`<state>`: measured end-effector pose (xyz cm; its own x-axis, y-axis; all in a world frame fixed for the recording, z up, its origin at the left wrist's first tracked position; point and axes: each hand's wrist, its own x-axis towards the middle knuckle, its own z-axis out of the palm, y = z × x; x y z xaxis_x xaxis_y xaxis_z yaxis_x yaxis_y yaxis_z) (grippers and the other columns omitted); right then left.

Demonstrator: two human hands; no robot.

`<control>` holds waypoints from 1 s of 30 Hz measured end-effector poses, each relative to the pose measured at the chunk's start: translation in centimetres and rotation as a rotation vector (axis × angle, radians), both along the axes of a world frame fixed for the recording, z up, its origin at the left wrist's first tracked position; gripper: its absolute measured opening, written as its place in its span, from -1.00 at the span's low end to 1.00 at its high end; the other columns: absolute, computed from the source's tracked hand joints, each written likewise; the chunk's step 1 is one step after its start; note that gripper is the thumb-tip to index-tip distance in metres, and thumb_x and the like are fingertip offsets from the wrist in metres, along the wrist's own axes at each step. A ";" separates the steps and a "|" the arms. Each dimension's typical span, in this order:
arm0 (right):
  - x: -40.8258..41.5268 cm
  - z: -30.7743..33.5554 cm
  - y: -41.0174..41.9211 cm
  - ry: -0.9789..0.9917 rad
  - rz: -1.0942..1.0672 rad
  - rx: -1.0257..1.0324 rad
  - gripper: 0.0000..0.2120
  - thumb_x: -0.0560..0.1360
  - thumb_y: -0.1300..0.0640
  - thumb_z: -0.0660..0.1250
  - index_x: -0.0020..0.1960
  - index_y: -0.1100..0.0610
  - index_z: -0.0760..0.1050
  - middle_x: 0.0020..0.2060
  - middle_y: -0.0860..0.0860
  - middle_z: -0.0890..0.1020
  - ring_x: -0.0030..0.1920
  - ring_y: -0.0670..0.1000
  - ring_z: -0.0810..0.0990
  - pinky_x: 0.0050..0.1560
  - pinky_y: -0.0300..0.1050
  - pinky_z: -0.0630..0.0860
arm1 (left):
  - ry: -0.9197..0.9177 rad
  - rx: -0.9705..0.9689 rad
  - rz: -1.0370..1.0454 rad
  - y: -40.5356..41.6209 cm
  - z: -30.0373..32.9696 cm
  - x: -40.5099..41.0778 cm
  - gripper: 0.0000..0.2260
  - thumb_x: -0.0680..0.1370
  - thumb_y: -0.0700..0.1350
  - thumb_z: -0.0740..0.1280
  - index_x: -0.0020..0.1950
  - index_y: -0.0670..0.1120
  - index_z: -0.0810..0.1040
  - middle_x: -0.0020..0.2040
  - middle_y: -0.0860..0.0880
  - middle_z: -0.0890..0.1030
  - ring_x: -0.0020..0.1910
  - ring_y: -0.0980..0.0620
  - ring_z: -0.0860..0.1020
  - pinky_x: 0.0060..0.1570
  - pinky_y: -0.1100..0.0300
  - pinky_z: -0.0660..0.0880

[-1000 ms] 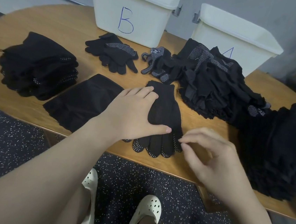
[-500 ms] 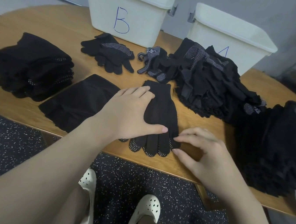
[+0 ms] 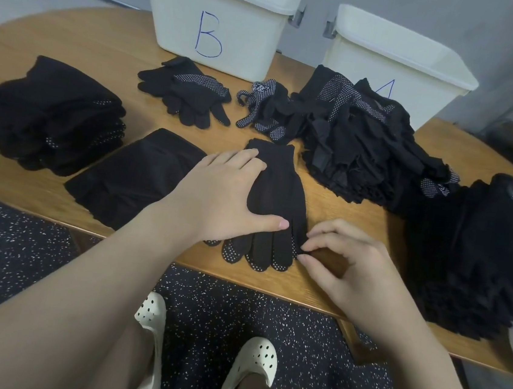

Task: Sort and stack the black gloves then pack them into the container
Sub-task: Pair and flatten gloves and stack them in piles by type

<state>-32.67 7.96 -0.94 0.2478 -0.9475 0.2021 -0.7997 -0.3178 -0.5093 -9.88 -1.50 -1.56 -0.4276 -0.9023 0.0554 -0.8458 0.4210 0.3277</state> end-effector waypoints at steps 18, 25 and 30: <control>1.2 -0.1 0.2 0.007 0.029 0.026 -0.90 0.56 0.16 0.45 -0.10 0.00 0.61 -0.04 -0.20 0.55 0.07 -0.09 0.56 0.11 -0.18 0.47 | 0.003 -0.002 -0.002 0.0 0.0 -0.1 -0.09 0.43 0.53 0.23 0.61 0.01 0.23 0.67 0.02 0.13 0.63 0.01 0.12 0.57 0.02 0.07; 1.1 -0.1 0.2 0.022 0.011 -0.002 -0.87 0.51 0.19 0.46 -0.13 0.00 0.58 -0.09 -0.19 0.53 0.02 -0.08 0.55 0.06 -0.08 0.50 | -0.001 -0.028 -0.024 0.1 -0.1 0.1 -0.13 0.47 0.52 0.17 0.62 0.00 0.24 0.66 -0.01 0.16 0.63 -0.02 0.11 0.59 0.01 0.04; 1.0 -0.1 0.4 -0.001 -0.028 -0.009 -0.89 0.53 -0.01 0.43 -0.16 -0.05 0.55 -0.09 -0.19 0.51 0.03 -0.07 0.54 0.02 -0.03 0.51 | 0.064 -0.129 -0.009 -0.9 0.2 0.7 -0.47 0.66 0.24 0.14 0.45 -0.09 0.50 0.47 -0.05 0.48 0.47 -0.06 0.40 0.48 0.00 0.24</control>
<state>-31.69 8.33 -1.04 0.2207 -0.9522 0.2112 -0.8081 -0.2998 -0.5071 -9.21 -2.44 -1.33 -0.4271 -0.8823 0.1980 -0.8213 0.4701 0.3232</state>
